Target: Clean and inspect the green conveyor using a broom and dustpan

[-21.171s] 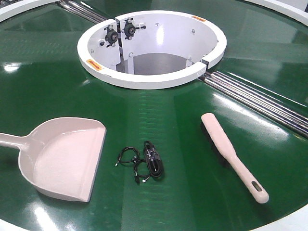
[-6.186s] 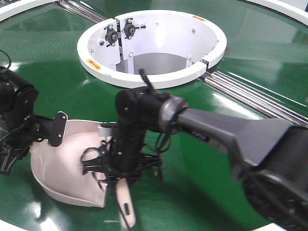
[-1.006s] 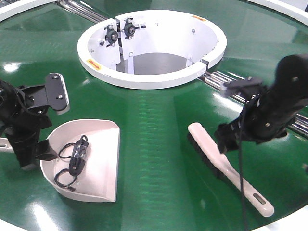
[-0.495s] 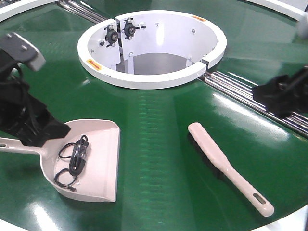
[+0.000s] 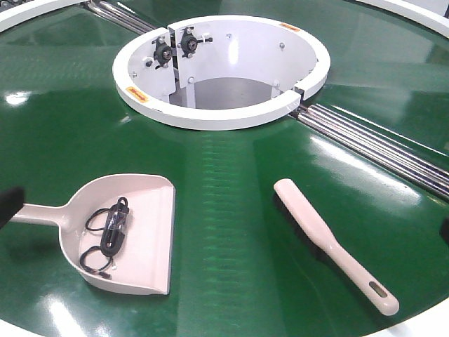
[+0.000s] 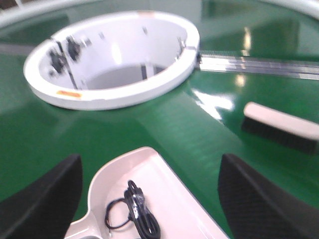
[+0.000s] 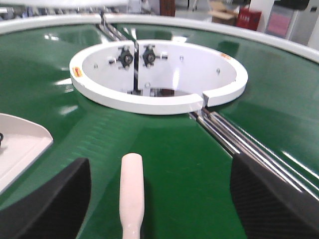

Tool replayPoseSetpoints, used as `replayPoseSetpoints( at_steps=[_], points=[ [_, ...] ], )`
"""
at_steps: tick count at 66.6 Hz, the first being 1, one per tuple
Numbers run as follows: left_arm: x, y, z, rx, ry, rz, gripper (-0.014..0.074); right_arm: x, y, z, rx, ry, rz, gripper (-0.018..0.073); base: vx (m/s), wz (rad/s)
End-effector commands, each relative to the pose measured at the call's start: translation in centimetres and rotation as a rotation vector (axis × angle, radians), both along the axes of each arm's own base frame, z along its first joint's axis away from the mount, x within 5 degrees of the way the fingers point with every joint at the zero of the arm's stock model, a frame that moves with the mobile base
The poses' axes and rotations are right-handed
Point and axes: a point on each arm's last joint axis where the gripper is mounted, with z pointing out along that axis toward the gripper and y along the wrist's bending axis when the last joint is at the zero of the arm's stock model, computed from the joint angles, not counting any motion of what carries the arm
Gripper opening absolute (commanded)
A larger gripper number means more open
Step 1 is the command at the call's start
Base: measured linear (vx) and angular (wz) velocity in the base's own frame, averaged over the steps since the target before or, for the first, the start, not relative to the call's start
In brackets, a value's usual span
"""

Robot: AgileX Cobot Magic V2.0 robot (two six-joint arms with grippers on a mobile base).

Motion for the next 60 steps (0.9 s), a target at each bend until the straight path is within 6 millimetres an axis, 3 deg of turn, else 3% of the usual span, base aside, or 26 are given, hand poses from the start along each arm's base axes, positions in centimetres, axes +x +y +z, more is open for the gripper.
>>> replayPoseSetpoints(
  at_steps=[1,10,18,23,29,37,42,60],
  points=[
    [-1.9,0.9,-0.6,-0.072,-0.157,0.053,0.0519,-1.4,-0.4,0.1,0.045,-0.155,-0.005,0.054,0.0,0.0],
    [-3.6,1.4,-4.0,-0.084,-0.175,0.067,0.0496,-2.7,-0.7,-1.7,0.072,-0.27,-0.011,0.0527,0.0,0.0],
    [-3.6,1.5,-6.6,-0.078,-0.148,0.079,0.0462,-2.4,-0.6,-3.5,0.109,-0.255,-0.009,0.0517,0.0,0.0],
    [-3.4,1.5,-7.3,-0.075,-0.136,0.085,0.0424,-2.1,-0.6,-4.2,0.107,-0.249,-0.011,0.0508,0.0,0.0],
    [-3.4,1.5,-7.3,-0.076,-0.139,0.087,0.0288,-1.9,-0.5,-4.9,0.091,-0.242,-0.012,0.0447,0.0,0.0],
    [-3.4,1.5,-7.4,-0.07,-0.13,0.083,-0.001,-1.8,-0.5,-5.3,0.065,-0.201,-0.008,0.0197,0.0,0.0],
    [-3.4,1.5,-7.2,-0.076,-0.149,0.091,-0.0008,-1.8,-0.5,-5.3,0.057,-0.202,-0.008,-0.0011,0.0,0.0],
    [-3.3,1.6,-7.0,-0.085,-0.177,0.103,-0.0008,-1.8,-0.5,-5.2,0.068,-0.221,-0.009,-0.0008,0.0,0.0]
  ],
)
